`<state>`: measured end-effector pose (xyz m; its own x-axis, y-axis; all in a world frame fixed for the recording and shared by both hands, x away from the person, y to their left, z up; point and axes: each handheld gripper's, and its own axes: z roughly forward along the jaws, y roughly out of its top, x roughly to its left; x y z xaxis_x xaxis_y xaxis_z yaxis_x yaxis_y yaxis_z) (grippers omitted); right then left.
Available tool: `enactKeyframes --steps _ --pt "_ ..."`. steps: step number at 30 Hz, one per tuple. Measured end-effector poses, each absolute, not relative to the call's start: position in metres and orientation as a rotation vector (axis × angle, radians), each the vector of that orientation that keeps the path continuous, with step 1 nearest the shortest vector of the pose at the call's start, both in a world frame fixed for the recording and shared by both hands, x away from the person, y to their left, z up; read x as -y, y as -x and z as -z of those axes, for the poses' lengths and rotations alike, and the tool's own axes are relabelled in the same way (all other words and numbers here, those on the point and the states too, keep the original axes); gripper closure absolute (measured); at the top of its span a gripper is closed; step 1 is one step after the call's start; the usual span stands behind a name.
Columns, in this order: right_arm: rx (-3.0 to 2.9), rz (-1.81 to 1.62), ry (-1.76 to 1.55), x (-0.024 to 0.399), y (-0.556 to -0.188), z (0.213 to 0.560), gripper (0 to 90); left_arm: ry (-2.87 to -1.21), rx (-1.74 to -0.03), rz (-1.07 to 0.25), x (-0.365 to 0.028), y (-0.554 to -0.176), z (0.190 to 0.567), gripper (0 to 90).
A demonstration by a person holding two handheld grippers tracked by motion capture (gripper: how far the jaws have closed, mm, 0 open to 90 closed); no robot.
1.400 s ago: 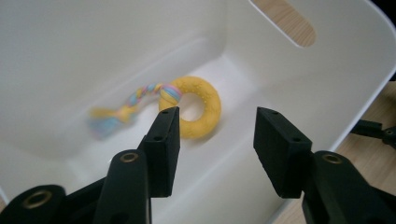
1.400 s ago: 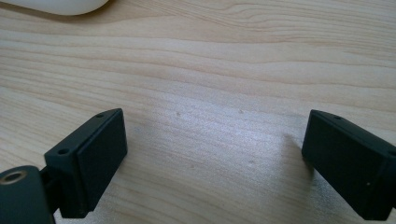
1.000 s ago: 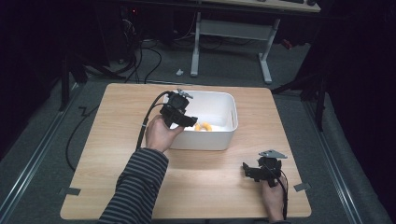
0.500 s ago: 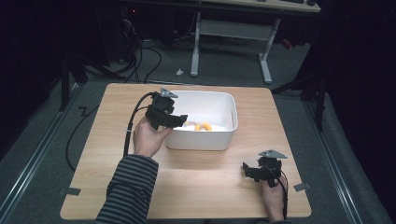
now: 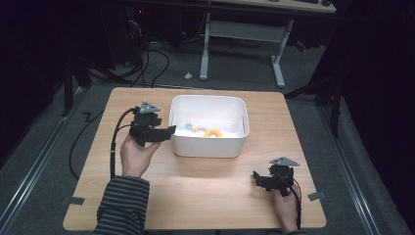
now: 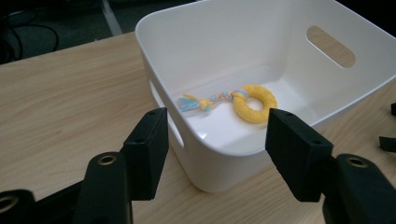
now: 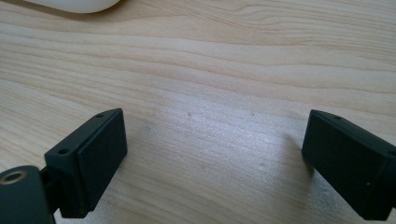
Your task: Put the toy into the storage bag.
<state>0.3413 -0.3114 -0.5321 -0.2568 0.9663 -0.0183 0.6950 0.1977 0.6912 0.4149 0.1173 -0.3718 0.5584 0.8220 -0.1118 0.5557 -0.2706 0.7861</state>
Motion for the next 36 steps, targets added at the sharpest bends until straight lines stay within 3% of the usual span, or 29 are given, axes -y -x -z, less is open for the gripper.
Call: enactKeyframes --steps 12,36 --pt "-2.024 -0.796 -1.548 0.311 -0.341 0.532 6.7 -1.940 -1.129 -0.456 -0.136 -0.383 0.375 38.4" --pt "-2.022 -0.795 -1.551 0.311 -0.340 0.532 6.7 -1.874 -1.257 -0.455 -0.168 -0.359 0.419 36.2"
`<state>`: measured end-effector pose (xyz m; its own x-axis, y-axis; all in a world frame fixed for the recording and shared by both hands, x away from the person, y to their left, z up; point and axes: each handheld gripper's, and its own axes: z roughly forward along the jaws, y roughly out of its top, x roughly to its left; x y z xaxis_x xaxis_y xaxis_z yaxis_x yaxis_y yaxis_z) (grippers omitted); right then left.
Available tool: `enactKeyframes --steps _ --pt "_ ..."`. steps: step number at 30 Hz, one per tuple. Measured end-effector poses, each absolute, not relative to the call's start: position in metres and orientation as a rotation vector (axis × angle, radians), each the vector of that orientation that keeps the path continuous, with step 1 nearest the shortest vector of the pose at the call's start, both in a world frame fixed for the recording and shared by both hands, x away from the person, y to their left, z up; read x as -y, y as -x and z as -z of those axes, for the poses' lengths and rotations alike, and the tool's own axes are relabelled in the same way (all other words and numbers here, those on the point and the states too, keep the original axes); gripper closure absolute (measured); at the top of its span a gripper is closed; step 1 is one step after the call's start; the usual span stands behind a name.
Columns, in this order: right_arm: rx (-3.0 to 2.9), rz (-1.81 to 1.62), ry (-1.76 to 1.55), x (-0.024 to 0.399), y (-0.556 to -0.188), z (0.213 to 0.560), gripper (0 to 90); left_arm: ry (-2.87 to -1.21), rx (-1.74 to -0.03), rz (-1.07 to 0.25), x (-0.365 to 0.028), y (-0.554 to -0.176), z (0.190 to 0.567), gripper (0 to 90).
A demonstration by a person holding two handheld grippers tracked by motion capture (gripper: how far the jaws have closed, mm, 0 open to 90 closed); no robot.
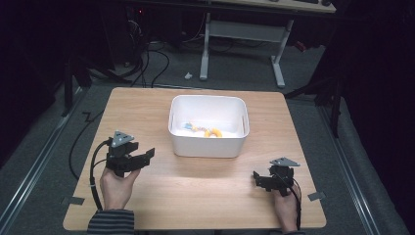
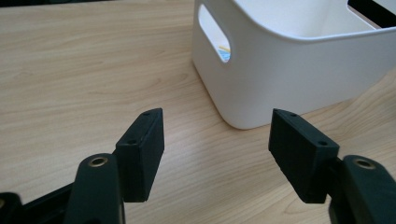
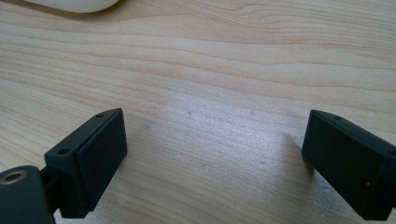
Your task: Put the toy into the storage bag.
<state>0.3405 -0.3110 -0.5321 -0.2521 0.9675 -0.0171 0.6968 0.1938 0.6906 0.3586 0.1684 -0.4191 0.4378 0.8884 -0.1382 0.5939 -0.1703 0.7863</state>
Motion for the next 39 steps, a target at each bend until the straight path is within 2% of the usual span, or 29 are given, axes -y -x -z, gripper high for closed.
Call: enactKeyframes --steps 13,24,31,39 --pt "-2.022 -0.795 -1.552 0.311 -0.340 0.532 6.7 -1.893 -1.314 -0.487 -0.174 -0.352 0.453 36.3" --pt "-2.022 -0.795 -1.552 0.311 -0.340 0.532 6.7 -1.871 -1.372 -0.456 -0.169 -0.354 0.489 36.2" --pt "-2.024 -0.794 -1.549 0.311 -0.340 0.532 6.7 -1.949 -1.384 -0.549 -0.161 -0.358 0.506 35.5" --pt "-2.023 -0.795 -1.551 0.311 -0.340 0.532 6.7 -1.965 -1.394 -0.589 -0.159 -0.369 0.517 34.7"
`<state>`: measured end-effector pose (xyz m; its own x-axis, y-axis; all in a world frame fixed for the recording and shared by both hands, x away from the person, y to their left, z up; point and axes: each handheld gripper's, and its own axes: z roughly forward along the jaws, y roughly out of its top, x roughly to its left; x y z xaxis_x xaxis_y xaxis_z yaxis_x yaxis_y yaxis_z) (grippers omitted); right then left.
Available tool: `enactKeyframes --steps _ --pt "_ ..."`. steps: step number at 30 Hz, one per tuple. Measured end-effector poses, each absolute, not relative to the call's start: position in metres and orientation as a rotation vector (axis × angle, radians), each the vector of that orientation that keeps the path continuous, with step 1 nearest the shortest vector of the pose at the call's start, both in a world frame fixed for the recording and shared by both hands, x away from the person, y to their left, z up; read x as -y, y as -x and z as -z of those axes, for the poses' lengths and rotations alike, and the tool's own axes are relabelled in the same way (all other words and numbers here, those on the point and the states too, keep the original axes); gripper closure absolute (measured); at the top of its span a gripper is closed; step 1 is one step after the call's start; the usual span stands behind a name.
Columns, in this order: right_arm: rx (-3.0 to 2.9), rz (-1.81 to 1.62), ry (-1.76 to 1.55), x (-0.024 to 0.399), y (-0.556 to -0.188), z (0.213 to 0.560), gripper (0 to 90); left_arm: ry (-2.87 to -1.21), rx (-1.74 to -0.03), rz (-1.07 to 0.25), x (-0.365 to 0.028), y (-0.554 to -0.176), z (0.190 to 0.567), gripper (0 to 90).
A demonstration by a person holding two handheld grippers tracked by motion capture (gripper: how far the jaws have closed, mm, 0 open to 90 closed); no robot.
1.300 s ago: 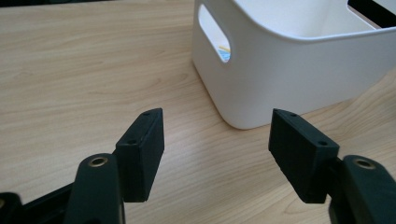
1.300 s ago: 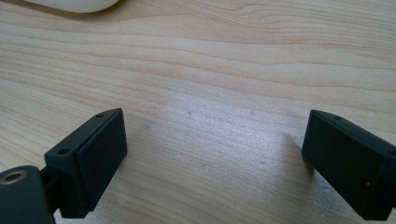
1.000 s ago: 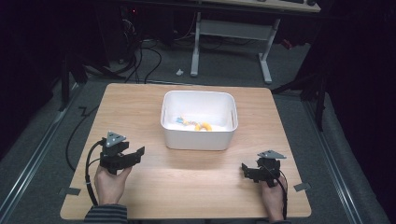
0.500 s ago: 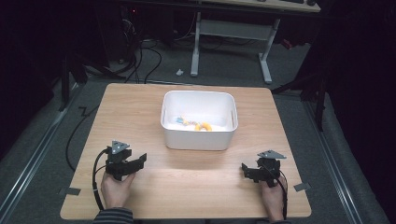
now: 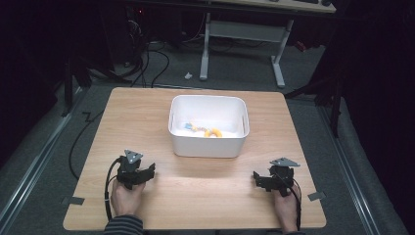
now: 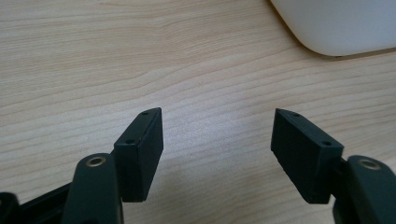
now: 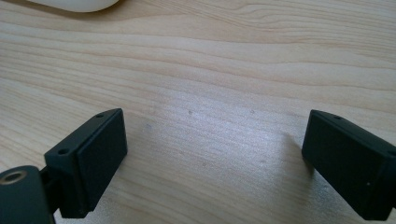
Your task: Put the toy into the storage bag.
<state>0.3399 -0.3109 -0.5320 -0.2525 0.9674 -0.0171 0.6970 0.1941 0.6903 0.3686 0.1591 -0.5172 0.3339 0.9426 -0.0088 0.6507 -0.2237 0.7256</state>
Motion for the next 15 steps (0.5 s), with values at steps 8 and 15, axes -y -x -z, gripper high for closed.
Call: enactKeyframes --steps 8,15 --pt "-2.023 -0.795 -1.551 0.311 -0.340 0.532 6.7 -1.975 -1.385 -0.611 -0.155 -0.374 0.533 32.4" --pt "-2.024 -0.795 -1.548 0.311 -0.340 0.532 6.7 -1.945 -1.383 -0.600 -0.157 -0.373 0.536 29.0"
